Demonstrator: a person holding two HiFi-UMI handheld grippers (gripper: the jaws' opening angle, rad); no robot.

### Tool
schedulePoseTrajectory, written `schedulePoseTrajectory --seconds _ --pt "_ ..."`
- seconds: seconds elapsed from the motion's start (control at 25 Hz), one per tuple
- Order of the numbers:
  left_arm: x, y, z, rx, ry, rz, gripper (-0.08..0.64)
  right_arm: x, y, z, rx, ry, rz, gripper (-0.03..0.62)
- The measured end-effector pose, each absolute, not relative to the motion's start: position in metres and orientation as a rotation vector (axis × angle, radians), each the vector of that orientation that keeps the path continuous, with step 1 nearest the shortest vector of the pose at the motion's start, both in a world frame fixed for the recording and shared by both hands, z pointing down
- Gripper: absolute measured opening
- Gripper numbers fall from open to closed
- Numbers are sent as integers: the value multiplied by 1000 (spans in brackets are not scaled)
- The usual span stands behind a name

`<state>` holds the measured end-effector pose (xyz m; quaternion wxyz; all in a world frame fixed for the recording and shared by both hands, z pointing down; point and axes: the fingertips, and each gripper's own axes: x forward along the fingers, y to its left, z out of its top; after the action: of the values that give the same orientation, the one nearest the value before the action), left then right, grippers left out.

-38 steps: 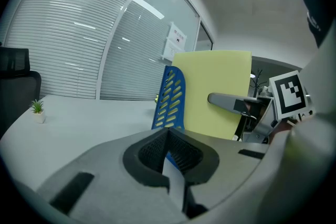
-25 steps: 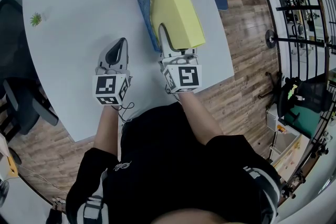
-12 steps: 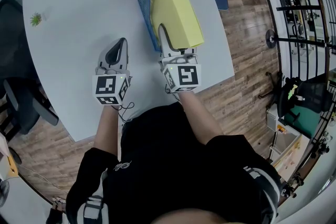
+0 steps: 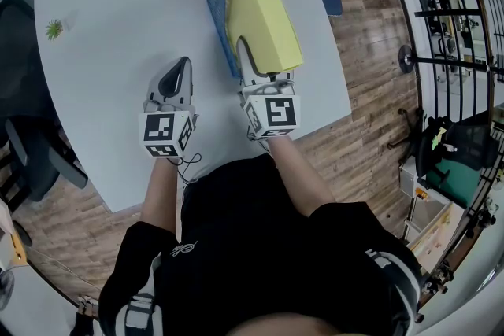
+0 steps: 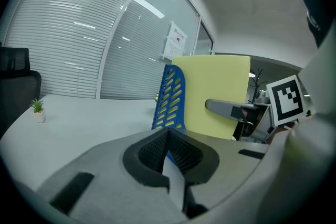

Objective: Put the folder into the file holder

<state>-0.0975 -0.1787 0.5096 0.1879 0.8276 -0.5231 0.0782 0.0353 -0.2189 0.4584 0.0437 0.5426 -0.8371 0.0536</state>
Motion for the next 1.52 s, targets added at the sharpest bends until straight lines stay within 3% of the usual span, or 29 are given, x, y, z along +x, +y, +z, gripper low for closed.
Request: schedulePoseTrajectory --seconds 1.52 --pt "-96 -177 510 2332 -1465 225 -3 34 -216 475 1629 -2521 157 189"
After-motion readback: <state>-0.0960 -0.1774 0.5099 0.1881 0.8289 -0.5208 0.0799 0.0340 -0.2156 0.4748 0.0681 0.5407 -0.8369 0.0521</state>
